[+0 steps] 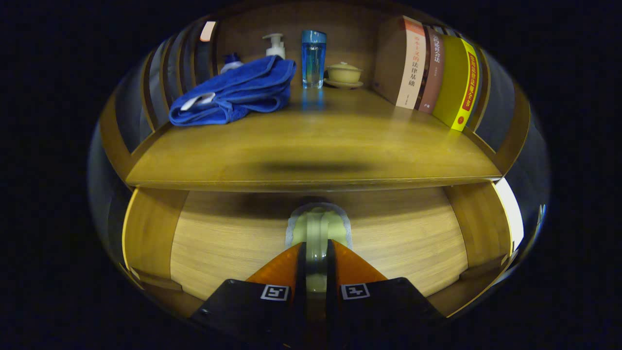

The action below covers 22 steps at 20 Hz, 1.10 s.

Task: Pull open the drawer, take out the items inside it, and place them on the countertop above the cabinet.

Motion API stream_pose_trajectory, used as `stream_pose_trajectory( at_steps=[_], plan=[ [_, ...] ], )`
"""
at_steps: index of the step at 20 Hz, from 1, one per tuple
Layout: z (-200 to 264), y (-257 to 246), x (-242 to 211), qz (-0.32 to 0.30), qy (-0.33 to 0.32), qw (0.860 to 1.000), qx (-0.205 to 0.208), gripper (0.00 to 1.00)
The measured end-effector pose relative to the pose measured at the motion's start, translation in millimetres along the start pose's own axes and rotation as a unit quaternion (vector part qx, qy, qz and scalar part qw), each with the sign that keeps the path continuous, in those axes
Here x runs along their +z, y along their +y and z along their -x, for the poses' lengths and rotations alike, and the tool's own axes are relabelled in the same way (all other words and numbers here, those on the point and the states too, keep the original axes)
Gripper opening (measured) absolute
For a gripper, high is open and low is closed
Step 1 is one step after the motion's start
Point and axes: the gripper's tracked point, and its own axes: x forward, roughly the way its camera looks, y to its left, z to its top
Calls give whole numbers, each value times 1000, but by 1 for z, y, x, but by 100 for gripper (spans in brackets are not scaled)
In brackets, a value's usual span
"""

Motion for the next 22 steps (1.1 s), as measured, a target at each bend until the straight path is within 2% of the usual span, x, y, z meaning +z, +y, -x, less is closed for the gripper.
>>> stream_pose_trajectory(
  at_steps=[7,14,18,20,22],
  plan=[
    [52,-18,21,11,-53,999,10,25],
    [106,-2,56,25,-118,992,34,25],
    [133,16,103,44,-164,984,49,25],
    [133,23,129,47,-173,982,56,25],
    [124,20,156,60,-182,980,44,25]
  ],
)
